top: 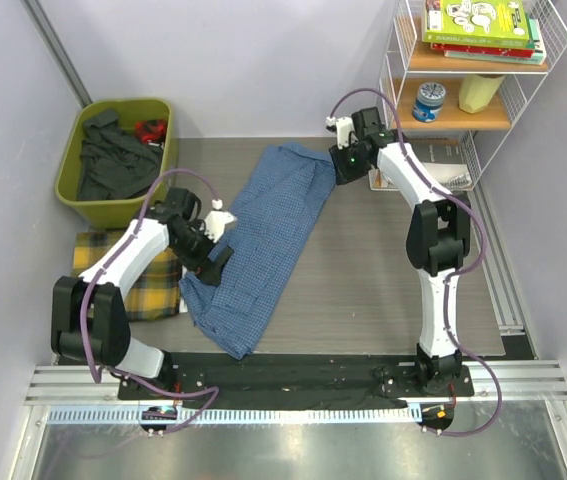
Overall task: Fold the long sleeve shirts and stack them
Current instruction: Fold the shirt
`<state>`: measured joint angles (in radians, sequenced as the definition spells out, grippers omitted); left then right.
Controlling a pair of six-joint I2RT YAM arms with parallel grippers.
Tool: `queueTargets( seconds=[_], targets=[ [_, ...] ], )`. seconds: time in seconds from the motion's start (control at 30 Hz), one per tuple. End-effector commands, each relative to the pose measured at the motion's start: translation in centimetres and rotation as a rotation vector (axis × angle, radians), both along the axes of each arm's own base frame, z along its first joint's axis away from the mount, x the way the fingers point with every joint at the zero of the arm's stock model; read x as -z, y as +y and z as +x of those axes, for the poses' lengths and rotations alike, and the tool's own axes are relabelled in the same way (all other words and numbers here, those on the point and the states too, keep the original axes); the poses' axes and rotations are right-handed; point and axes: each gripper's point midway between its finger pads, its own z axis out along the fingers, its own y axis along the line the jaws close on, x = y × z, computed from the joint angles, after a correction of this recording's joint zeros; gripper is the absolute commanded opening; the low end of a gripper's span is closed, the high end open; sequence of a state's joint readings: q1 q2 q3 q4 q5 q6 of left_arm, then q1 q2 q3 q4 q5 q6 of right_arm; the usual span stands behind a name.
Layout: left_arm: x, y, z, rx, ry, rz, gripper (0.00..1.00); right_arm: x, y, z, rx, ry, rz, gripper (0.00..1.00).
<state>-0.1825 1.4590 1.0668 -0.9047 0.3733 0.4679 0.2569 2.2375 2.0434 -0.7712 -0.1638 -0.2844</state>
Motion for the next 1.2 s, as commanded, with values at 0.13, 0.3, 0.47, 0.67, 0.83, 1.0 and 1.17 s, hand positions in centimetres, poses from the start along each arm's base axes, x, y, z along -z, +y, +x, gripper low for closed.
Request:
queueTargets(
  seconds=[0.13, 0.3, 0.47, 0.67, 0.83, 1.0, 1.17],
  targets=[
    [0.2, -1.2, 0.4, 0.073, -0.055, 0.036, 1.00, 1.8, 10.6, -5.5, -0.106, 0.171, 0.270, 0.33],
    [-0.4, -1.1, 0.4, 0.061, -0.091, 0.029, 1.00, 6.3, 11.8, -5.7, -0.095, 0.215, 0.221, 0.31],
    [-0.2, -1.0, -0.9, 0.134, -0.062, 0.031, 1.00, 9.6, 8.8, -3.7, -0.042, 0.192, 0.068, 0.27],
    [1.1, -3.9, -0.8, 0.258, -0.104, 0.090, 1.00, 9.2, 3.3, 3.5, 0.027, 0.048, -0.049, 0.27],
    [3.3, -7.2, 0.4, 0.306, -0.077, 0.118, 1.00, 6.2, 3.3, 7.8, -0.007, -0.123, -0.083, 0.30],
    [6.8, -11.0, -0.2, 0.325, 0.035, 0.088, 1.00, 1.1, 4.2, 8.9, -0.032, -0.251, -0.044, 0.35],
    [9.2, -15.0, -4.5, 0.449, 0.120, 0.112, 0.97, -4.4, 5.4, 6.2, -0.092, -0.262, 0.049, 0.40]
  ],
)
